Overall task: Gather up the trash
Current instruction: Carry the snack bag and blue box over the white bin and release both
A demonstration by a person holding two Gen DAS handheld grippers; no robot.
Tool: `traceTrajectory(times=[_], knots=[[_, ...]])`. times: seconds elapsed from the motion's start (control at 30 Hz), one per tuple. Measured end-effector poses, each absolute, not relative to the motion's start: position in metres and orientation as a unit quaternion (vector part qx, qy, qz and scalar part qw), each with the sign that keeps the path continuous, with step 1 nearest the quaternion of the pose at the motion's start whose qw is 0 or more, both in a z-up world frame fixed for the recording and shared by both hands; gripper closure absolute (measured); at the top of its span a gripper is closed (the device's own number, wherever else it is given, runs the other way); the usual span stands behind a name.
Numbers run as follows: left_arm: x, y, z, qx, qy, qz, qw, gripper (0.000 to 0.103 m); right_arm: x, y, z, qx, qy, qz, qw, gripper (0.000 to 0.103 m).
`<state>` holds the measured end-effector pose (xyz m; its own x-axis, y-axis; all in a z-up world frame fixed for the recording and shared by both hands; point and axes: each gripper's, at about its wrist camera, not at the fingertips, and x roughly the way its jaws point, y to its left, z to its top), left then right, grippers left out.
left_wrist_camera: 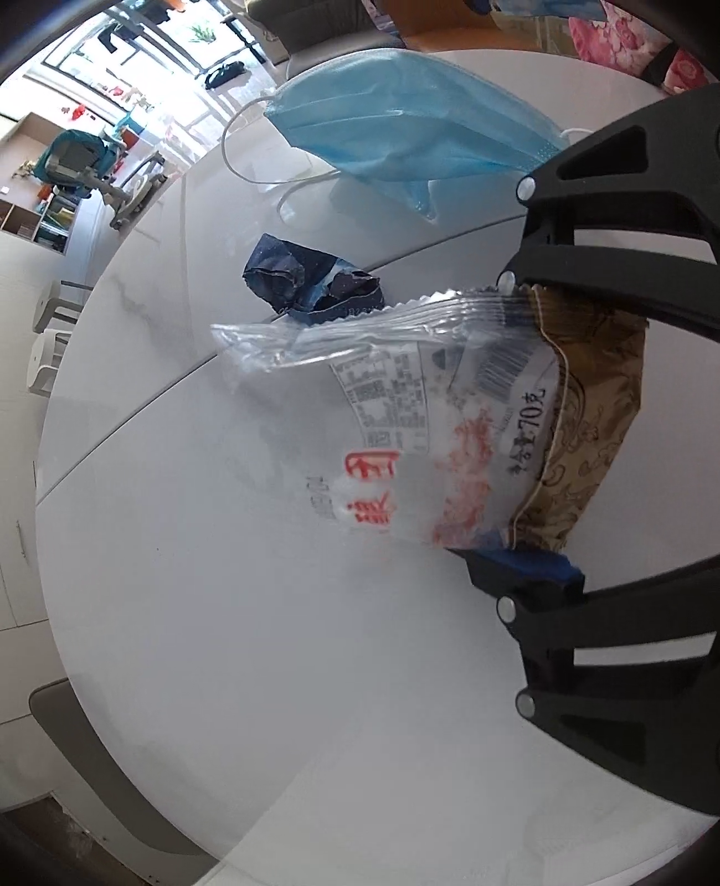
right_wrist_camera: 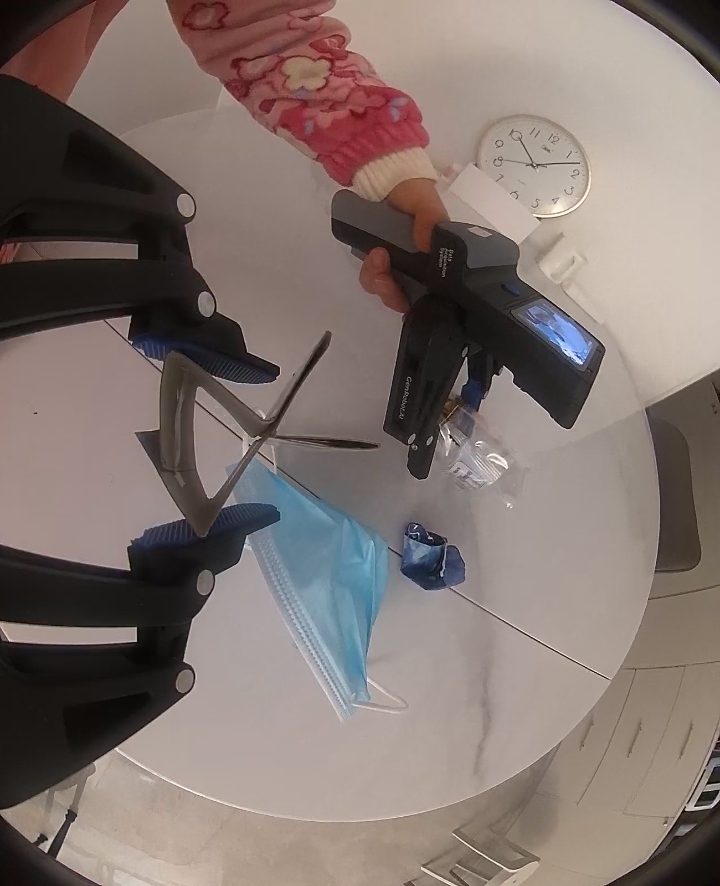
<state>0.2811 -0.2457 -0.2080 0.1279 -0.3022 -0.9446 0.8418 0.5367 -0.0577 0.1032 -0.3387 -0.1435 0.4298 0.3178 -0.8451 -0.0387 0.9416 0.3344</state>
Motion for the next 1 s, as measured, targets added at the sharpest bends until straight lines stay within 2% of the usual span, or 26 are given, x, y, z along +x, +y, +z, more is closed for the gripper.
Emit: traceTrajectory(times=[0.03,0.1,0.27,0.5,0.77,1.0], knots=[[0.279,-0.244,-0.207,0.257,0.522,-0.402,0.707,0.065,0.103,-0.339,-0.142,0.133,0.522,0.108,0.836,0.057],[0.278,-0.238,-0.205,0.247,0.525,-0.391,0.714,0.067,0.102,-0.340,-0.138,0.131,0.518,0.112,0.838,0.057],[0.261,-0.231,-0.188,0.228,0.522,-0.368,0.735,0.067,0.091,-0.348,-0.125,0.130,0.504,0.118,0.845,0.057],[0.217,-0.207,-0.138,0.186,0.503,-0.334,0.775,0.067,0.057,-0.373,-0.104,0.136,0.488,0.117,0.854,0.057],[0.126,-0.221,-0.097,0.155,0.496,-0.313,0.795,0.066,-0.002,-0.432,-0.099,0.136,0.497,0.095,0.852,0.057],[0.028,-0.265,-0.080,0.111,0.497,-0.297,0.808,0.065,-0.053,-0.497,-0.125,0.112,0.529,0.099,0.835,0.057]])
